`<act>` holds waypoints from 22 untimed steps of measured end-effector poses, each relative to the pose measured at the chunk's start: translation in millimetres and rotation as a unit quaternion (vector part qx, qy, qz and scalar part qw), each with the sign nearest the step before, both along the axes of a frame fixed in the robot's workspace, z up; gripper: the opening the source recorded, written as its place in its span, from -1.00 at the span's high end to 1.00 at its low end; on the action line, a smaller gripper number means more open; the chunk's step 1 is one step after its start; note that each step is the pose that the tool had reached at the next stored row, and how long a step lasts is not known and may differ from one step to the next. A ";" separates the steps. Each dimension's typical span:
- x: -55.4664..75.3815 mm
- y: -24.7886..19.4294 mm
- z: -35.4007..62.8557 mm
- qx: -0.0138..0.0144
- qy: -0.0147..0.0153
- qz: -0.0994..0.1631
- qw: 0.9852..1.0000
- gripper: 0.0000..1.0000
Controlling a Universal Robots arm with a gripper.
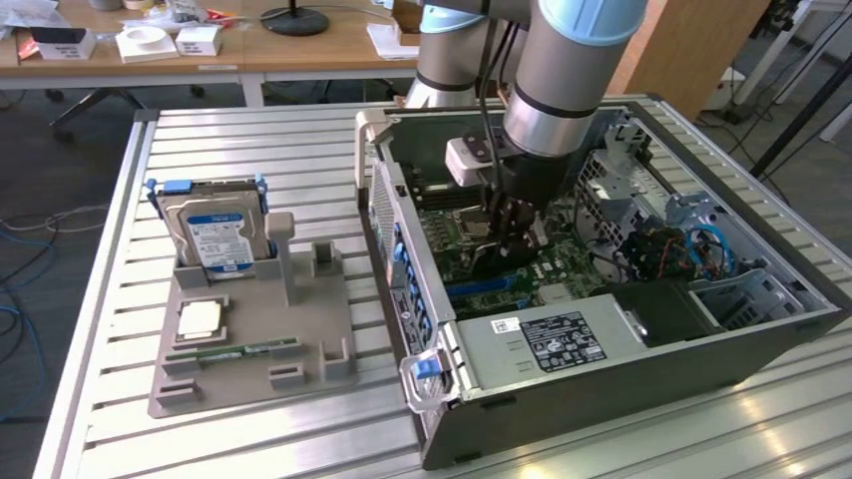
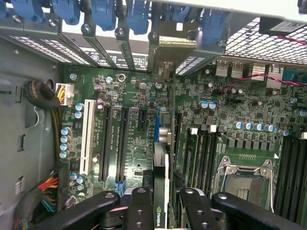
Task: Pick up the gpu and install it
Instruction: 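Insert the gpu into the slot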
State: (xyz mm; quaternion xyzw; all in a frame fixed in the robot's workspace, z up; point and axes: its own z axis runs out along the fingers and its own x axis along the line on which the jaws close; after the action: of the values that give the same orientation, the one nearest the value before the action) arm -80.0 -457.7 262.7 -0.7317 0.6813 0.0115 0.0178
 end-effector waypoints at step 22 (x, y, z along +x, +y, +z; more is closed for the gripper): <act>-2.6 0.6 -6.8 0.000 0.000 0.000 1.000 0.47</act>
State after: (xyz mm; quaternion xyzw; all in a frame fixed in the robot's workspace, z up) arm -82.6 -457.1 255.9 -0.7318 0.6812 0.0115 0.0178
